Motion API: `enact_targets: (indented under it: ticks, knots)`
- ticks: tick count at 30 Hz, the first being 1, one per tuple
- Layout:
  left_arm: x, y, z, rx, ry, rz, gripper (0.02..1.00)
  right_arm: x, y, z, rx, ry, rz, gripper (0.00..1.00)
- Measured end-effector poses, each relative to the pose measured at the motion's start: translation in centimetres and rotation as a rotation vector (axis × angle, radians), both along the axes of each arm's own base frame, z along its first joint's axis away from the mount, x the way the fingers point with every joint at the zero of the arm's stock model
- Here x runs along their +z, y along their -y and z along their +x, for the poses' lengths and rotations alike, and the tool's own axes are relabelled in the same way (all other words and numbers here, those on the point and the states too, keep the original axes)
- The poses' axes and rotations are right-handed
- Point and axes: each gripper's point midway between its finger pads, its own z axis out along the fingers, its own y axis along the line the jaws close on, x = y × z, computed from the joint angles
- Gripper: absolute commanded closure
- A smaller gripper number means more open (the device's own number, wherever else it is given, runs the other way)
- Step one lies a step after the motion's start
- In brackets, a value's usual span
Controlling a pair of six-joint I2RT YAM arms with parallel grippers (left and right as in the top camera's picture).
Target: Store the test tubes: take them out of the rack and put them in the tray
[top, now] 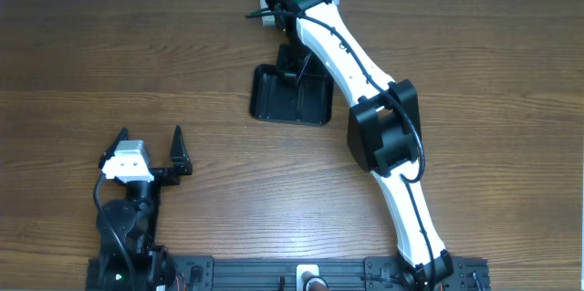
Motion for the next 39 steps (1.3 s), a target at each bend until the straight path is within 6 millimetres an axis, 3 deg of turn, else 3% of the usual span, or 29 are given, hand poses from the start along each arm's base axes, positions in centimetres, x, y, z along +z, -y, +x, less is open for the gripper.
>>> enact_targets:
  ticks: [7,11,16,21,25,29,35,39]
  knots:
    - [0.0,0.0,0.0,0.000,0.000,0.000,0.020,-1.1,0.6,0.4,-0.014,0.001,-0.001,0.943]
    - [0.0,0.0,0.0,0.000,0.000,0.000,0.023,-1.4,1.0,0.7,-0.025,0.005,0.001,0.842]
    - [0.0,0.0,0.0,0.000,0.000,0.000,0.020,-1.9,1.2,1.0,-0.031,0.014,0.003,0.610]
    - [0.0,0.0,0.0,0.000,0.000,0.000,0.020,-2.0,1.2,1.1,-0.034,0.016,0.002,0.544]
    - [0.0,0.0,0.0,0.000,0.000,0.000,0.020,-1.6,1.5,0.4,-0.031,-0.013,-0.003,0.413]
    - [0.0,0.0,0.0,0.000,0.000,0.000,0.020,0.9,1.3,0.3,-0.008,-0.018,0.015,0.277]
    - [0.0,0.0,0.0,0.000,0.000,0.000,0.020,8.3,0.9,1.7,0.072,0.125,0.075,0.224]
    - [0.0,0.0,0.0,0.000,0.000,0.000,0.023,13.2,2.7,2.1,0.129,0.259,0.036,0.009]
